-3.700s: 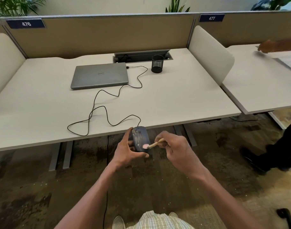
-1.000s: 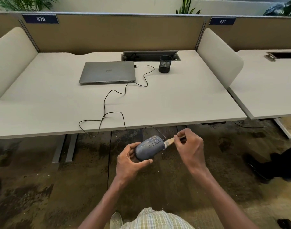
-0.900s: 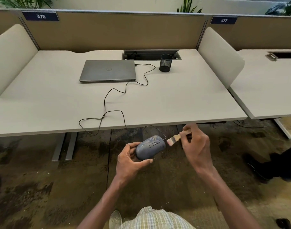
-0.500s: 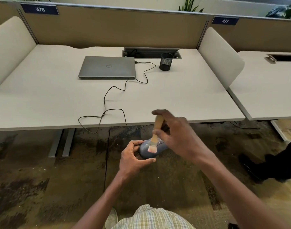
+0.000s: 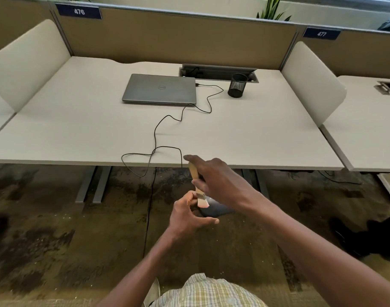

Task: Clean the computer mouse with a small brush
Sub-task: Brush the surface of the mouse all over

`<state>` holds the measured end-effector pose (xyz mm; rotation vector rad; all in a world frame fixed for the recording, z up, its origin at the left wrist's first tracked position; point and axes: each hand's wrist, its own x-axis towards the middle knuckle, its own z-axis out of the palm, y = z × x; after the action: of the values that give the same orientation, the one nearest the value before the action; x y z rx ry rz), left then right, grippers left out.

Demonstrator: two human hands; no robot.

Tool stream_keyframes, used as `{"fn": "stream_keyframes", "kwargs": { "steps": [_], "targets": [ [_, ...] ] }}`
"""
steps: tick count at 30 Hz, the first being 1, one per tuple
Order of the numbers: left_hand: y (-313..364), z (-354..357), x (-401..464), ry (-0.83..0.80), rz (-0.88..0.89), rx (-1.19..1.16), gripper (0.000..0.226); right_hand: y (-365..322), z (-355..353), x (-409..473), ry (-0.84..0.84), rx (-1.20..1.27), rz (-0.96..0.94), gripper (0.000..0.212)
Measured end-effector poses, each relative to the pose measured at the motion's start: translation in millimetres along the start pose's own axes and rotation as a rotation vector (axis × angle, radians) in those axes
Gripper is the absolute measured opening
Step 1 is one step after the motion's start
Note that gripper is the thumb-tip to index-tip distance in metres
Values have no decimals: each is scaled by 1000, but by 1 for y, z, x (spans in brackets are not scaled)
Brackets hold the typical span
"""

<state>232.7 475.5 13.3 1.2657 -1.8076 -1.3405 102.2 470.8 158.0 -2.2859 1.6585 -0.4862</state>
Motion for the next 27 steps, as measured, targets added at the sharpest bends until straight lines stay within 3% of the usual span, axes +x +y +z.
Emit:
{"fn": "stream_keyframes", "kwargs": {
  "steps": [19, 27],
  "targets": [
    [-4, 3, 1, -7, -62, 47, 80, 15, 7, 12, 20, 112, 124, 59],
    [-5, 0, 0, -24, -57, -39, 118, 25, 7, 17, 81, 35, 134, 62]
  ]
}}
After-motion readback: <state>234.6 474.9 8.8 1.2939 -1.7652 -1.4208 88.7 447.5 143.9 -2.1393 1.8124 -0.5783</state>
